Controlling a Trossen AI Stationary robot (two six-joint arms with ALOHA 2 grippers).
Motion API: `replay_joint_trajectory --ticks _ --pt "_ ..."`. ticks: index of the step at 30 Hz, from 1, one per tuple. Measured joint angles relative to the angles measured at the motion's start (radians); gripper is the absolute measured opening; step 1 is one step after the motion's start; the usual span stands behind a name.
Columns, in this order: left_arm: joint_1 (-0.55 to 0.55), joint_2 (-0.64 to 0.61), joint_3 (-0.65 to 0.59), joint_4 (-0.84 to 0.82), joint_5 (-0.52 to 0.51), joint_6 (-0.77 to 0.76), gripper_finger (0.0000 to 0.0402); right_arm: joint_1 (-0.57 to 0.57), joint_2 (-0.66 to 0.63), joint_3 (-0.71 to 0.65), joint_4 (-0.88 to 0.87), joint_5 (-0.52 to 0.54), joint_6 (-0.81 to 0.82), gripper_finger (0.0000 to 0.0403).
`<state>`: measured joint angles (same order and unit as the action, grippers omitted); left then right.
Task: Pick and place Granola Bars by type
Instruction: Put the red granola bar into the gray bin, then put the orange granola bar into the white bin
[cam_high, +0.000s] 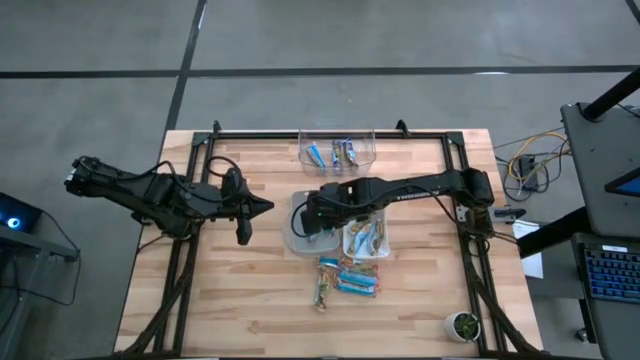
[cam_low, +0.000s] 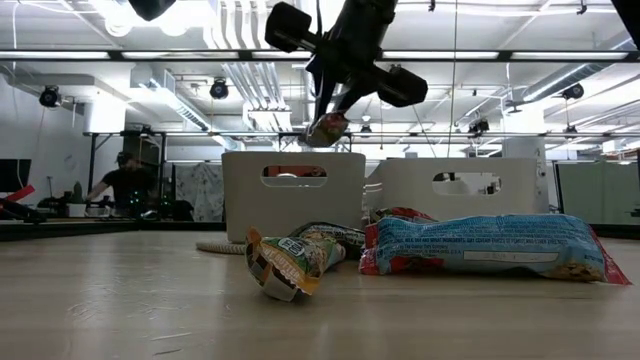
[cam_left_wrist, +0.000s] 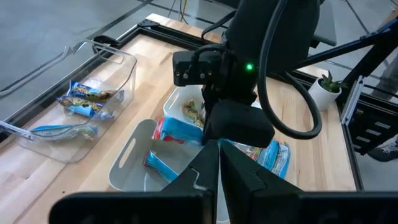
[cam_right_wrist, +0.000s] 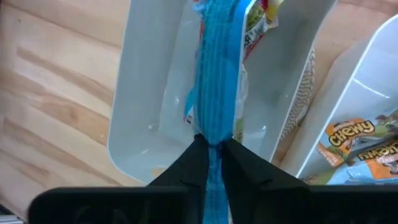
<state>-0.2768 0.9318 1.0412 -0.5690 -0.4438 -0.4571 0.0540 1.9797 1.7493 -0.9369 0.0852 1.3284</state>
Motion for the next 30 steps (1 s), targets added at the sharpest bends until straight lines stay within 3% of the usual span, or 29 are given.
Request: replay_joint_trajectory --ticks 11,17,23,30 --pt "-0.001 0.0 0.0 0.0 0.0 0.0 0.0 0.0 -0.001 0.0 0.007 0.011 -0.022 0.015" --pt "-0.001 0.0 0.0 0.0 0.0 -0.004 0.0 0.006 -0.011 0.029 0.011 0.022 -0.186 0.0177" --pt "-0.001 0.0 0.0 0.0 0.001 -0.009 0.0 0.023 -0.059 0.076 -0.013 0.023 -0.422 0.0157" --pt "-0.001 0.0 0.0 0.022 0.011 -0.027 0.0 0.068 -0.177 0.079 -0.028 0.021 -0.632 0.0068"
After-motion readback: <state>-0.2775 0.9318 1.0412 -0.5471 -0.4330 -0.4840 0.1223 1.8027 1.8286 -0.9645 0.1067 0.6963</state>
